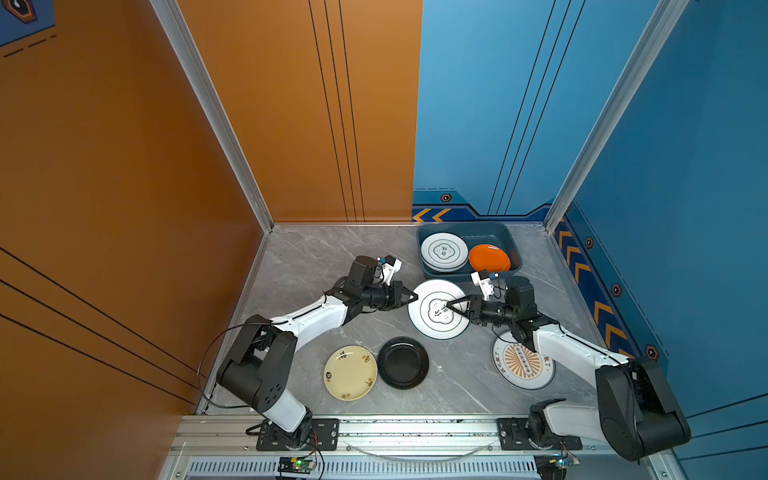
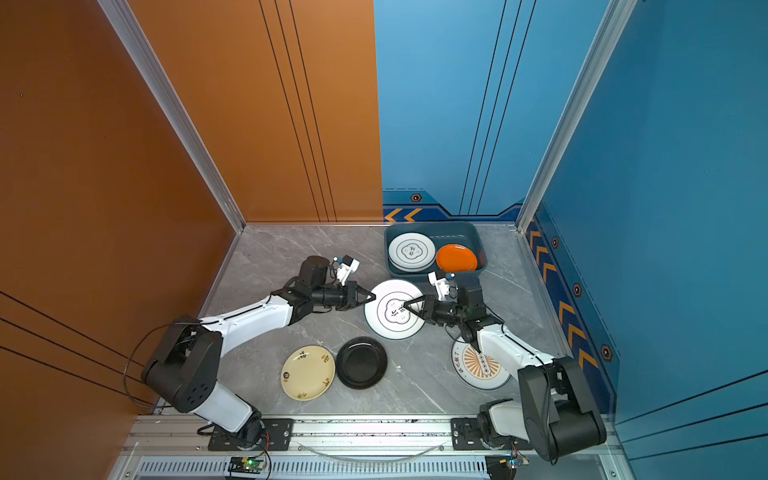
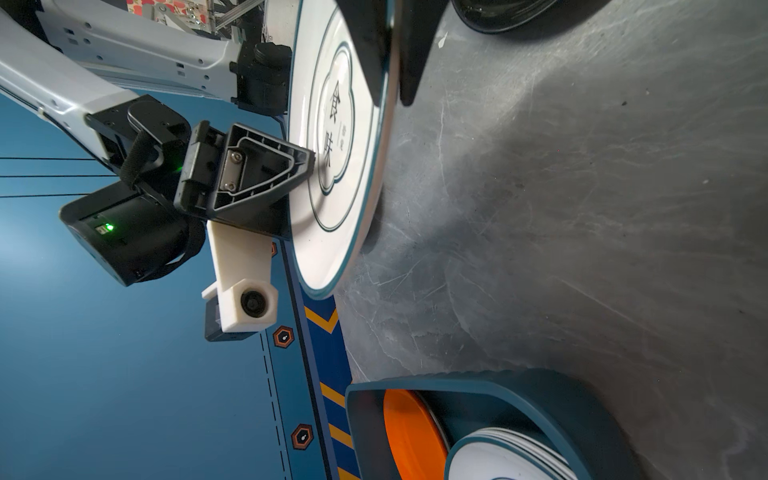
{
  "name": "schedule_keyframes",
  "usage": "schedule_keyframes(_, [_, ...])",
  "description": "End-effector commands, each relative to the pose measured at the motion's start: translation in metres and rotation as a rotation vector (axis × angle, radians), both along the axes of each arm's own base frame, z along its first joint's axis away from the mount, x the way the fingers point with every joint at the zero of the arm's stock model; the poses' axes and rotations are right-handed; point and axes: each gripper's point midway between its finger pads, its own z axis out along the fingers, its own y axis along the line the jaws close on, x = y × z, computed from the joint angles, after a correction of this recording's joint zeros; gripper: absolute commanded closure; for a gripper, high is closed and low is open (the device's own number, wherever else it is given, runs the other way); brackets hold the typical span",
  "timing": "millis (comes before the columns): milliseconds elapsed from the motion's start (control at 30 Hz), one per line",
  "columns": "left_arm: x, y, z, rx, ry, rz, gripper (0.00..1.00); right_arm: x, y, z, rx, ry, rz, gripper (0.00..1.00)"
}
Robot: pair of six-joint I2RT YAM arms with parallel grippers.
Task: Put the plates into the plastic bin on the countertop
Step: 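Grasp the raised plate's rim with the right gripper, then carry the cloud-motif plate to the teal bin with the right gripper while the left withdraws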
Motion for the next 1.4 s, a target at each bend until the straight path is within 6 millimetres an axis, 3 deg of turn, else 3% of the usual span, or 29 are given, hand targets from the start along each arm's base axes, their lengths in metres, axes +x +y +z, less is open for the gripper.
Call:
schedule_keyframes(0, [0.013,-0.003,0.005,-0.01,-0.035,0.012,1.0,-0.001,0.018,0.029,0.071,-0.072,0.073,0.76])
schedule_keyframes(233, [0.019,0.002,-0.006,0.022,-0.026,0.033,0.97,0.004,0.021,0.04,0.092,-0.078,0.069,0.94])
schedule_keyframes(333, [0.02,0.004,-0.009,0.034,-0.024,0.036,0.92,0.008,0.022,0.044,0.092,-0.075,0.065,0.98])
schedule_keyframes(700, [0.014,0.022,-0.002,0.092,-0.08,0.074,0.39,0.044,0.016,0.06,0.026,-0.052,0.022,1.0])
schedule_keyframes(767, [0.011,0.028,0.002,0.098,-0.099,0.09,0.23,0.056,0.009,0.06,-0.012,-0.04,-0.011,1.0])
schedule_keyframes(833, [0.009,0.036,0.007,0.101,-0.12,0.113,0.01,0.07,-0.001,0.057,-0.055,-0.024,-0.053,1.0])
schedule_keyframes(1100, [0.003,0.081,0.012,0.067,-0.135,0.274,0.02,0.145,-0.044,0.049,-0.241,0.02,-0.242,1.0])
schedule_keyframes(1367, [-0.015,0.108,0.01,0.141,-0.156,0.327,0.02,0.211,-0.065,0.029,-0.361,0.079,-0.345,1.0])
